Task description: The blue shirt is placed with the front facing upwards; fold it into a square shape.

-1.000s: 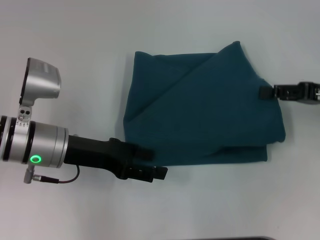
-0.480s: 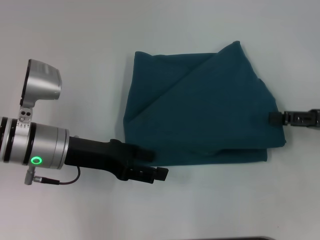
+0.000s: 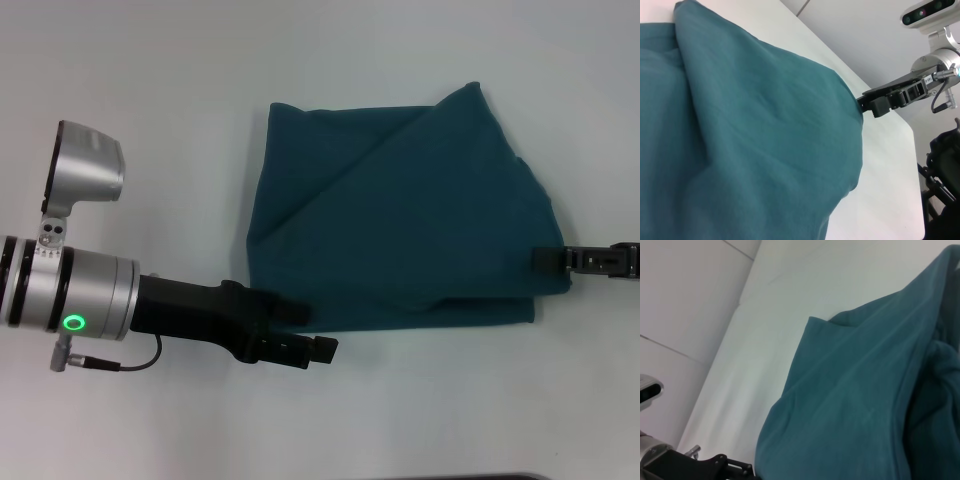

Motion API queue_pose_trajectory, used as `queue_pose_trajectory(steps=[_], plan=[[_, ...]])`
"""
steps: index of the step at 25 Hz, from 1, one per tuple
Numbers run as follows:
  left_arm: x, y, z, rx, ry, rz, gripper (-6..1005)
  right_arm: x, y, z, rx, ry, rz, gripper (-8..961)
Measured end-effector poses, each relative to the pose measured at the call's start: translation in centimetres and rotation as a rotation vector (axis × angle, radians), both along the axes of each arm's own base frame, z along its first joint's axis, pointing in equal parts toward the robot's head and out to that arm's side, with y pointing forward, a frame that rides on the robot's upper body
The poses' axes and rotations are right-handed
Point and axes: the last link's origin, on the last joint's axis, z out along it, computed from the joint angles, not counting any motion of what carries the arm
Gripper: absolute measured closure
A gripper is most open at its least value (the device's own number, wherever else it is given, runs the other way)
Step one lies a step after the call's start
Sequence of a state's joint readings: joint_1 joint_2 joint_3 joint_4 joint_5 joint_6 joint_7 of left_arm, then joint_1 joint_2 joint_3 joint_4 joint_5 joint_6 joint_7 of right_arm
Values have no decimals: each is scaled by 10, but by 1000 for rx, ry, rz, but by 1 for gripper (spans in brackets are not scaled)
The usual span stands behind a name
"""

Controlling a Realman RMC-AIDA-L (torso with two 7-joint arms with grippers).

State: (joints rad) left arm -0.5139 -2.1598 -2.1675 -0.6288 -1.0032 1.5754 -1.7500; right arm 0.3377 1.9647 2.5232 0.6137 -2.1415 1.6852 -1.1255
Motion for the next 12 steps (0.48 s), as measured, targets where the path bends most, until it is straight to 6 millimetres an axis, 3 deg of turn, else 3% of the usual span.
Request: queue_pose_trajectory(steps=[6,12], plan=[[0,0,0,0,1,0,236,-2,1,-2,-10,10,0,338],[-1,1,0,2,6,0,237,-5,4,6,7,26,15,582]])
